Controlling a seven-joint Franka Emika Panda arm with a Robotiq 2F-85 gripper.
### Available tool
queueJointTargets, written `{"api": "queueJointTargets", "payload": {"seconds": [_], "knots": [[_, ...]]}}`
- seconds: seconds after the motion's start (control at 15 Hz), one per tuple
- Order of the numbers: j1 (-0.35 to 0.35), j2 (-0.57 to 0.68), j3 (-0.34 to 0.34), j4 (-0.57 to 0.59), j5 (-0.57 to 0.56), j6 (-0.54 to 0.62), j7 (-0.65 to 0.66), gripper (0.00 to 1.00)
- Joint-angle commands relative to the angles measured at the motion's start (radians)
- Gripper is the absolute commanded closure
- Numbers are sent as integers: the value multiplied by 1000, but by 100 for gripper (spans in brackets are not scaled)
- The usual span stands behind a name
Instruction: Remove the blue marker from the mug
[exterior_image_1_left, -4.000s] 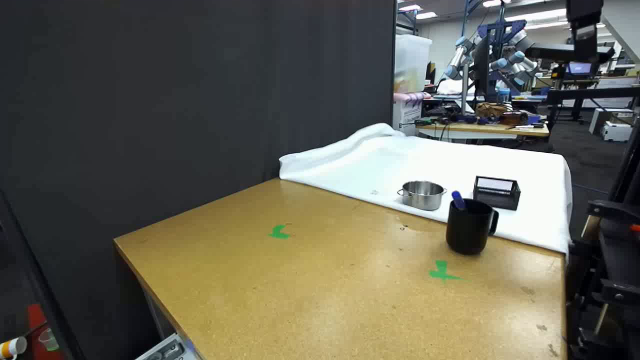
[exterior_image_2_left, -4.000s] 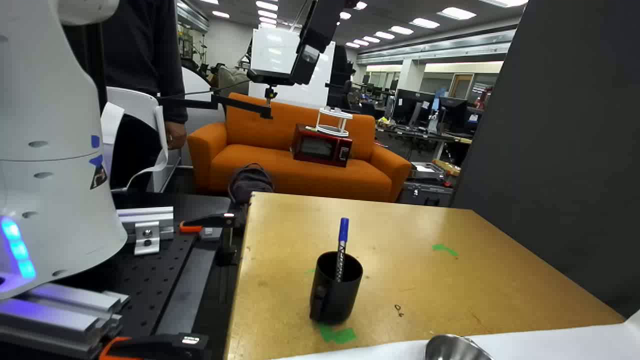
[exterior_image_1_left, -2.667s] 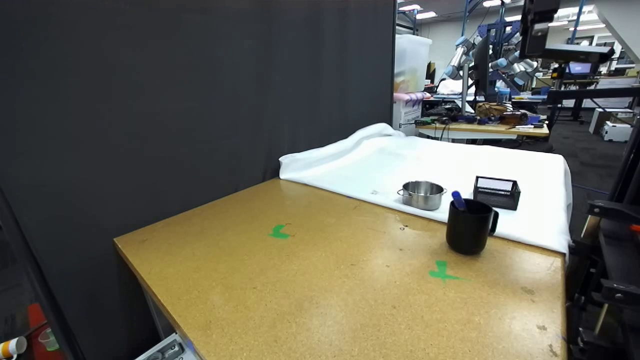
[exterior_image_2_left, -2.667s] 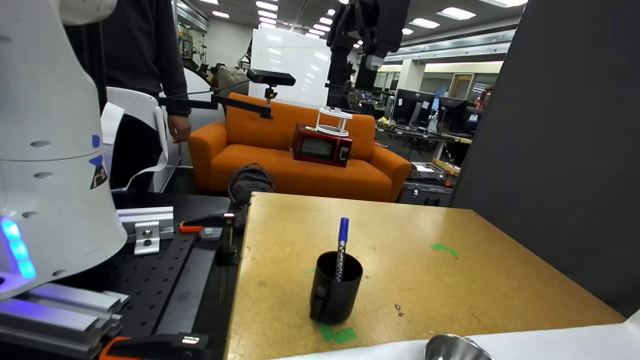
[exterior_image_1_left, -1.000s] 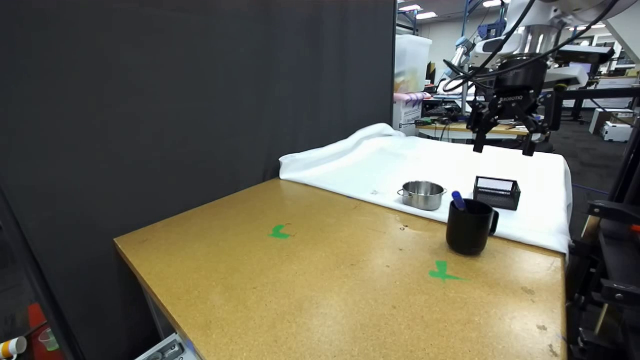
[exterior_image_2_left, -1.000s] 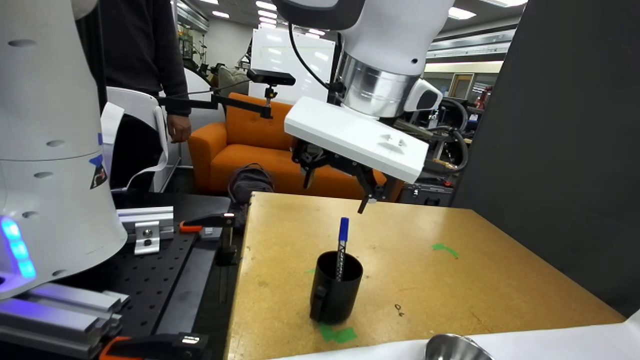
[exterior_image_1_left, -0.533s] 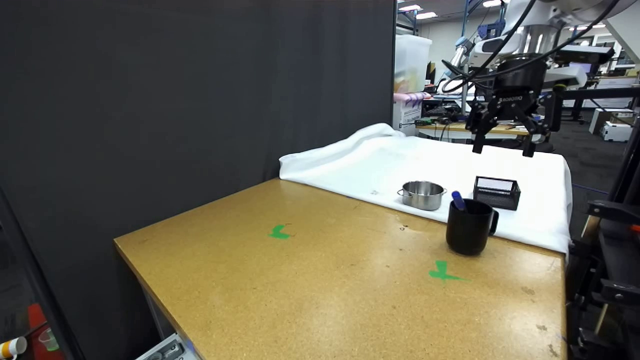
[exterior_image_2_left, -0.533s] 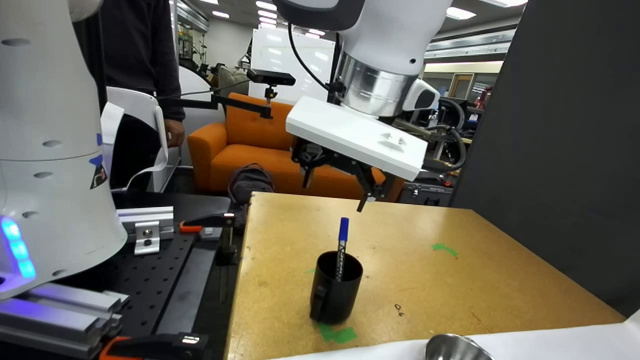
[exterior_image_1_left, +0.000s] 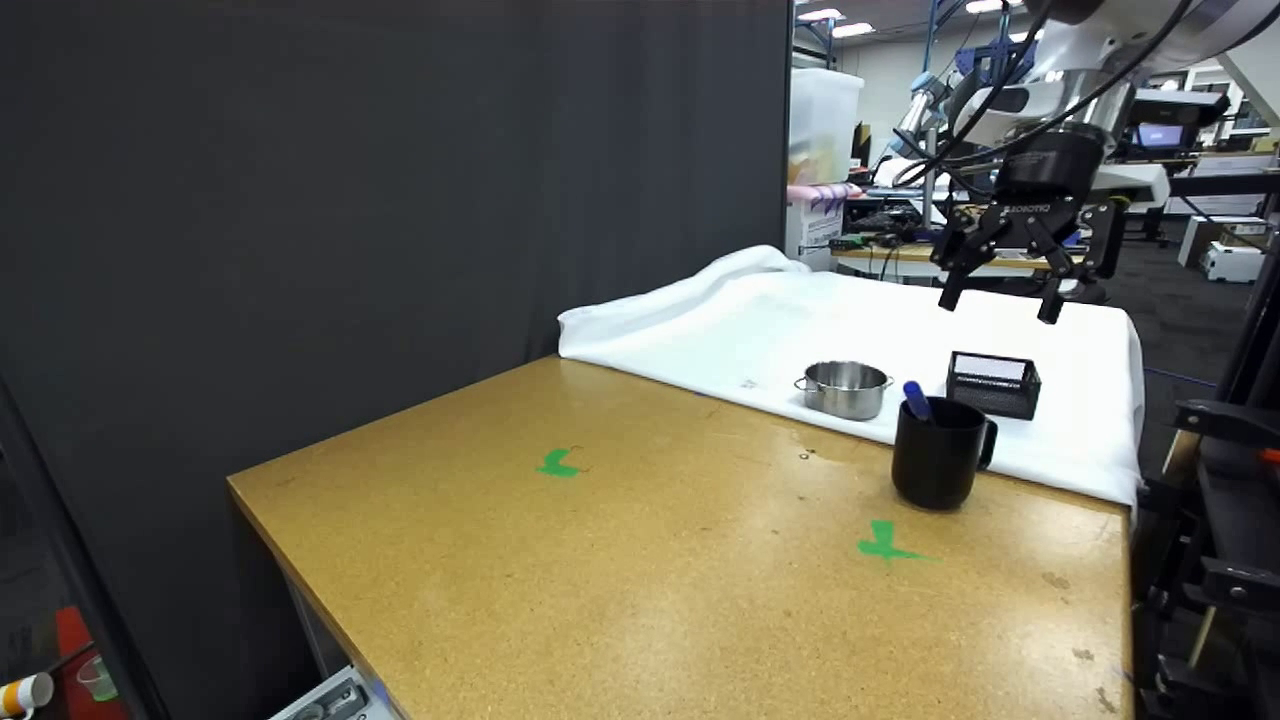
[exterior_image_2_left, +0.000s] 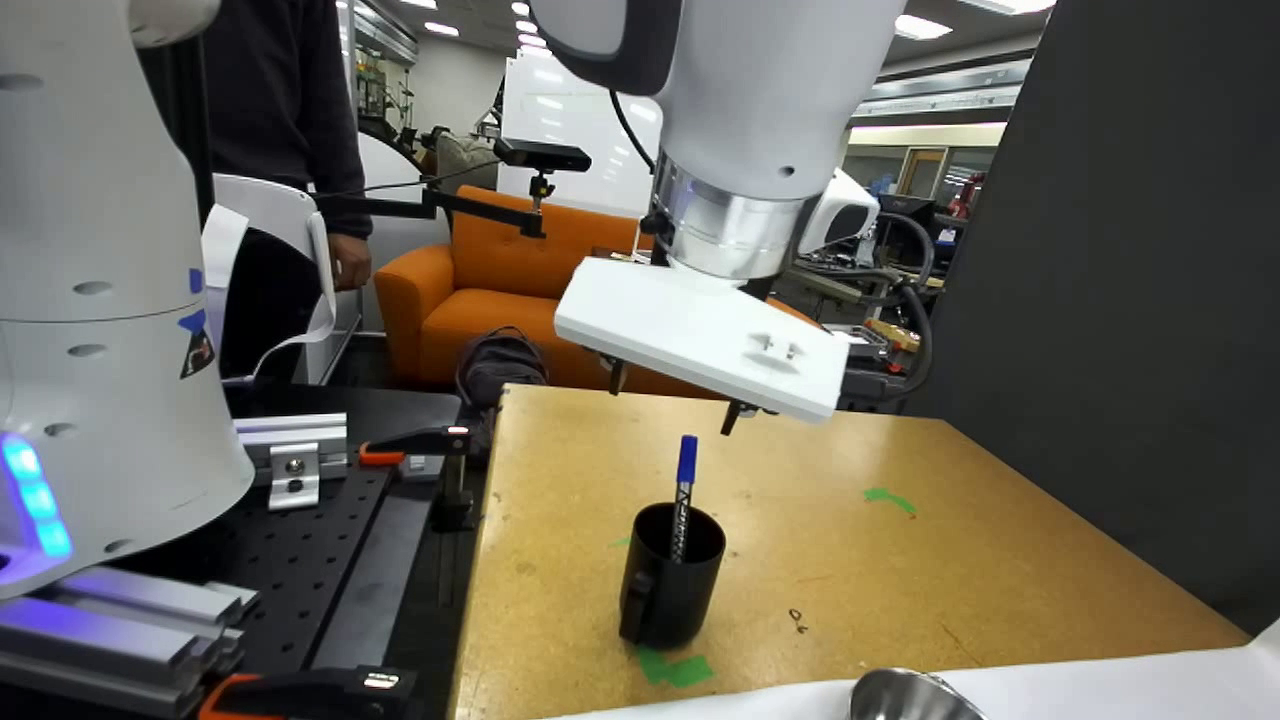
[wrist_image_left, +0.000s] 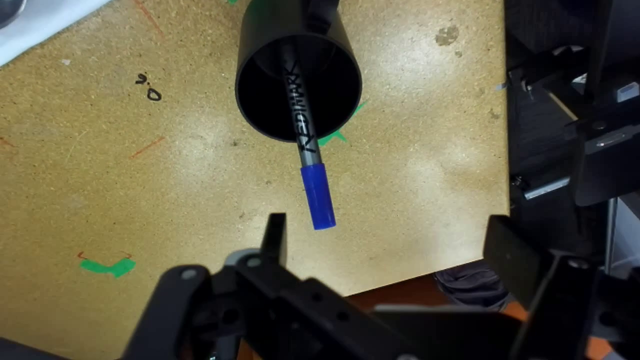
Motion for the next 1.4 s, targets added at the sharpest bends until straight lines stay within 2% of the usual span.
{"api": "queueJointTargets", "payload": {"seconds": [0.0,0.07,0.33,0.53,0.73,1.0,1.13,1.2,1.27,1.33], "knots": [[-47,57,70,0,137,46,-158,0],[11,74,29,0,171,72,-183,0],[41,142,54,14,320,133,-286,0],[47,197,58,50,391,107,-377,0],[43,242,54,79,405,57,-491,0],[33,297,52,115,440,21,-581,0],[26,319,53,136,478,8,-596,14],[-51,301,129,146,438,11,-539,26],[-59,316,138,162,442,9,-534,38],[-14,338,95,179,478,2,-566,33]]}}
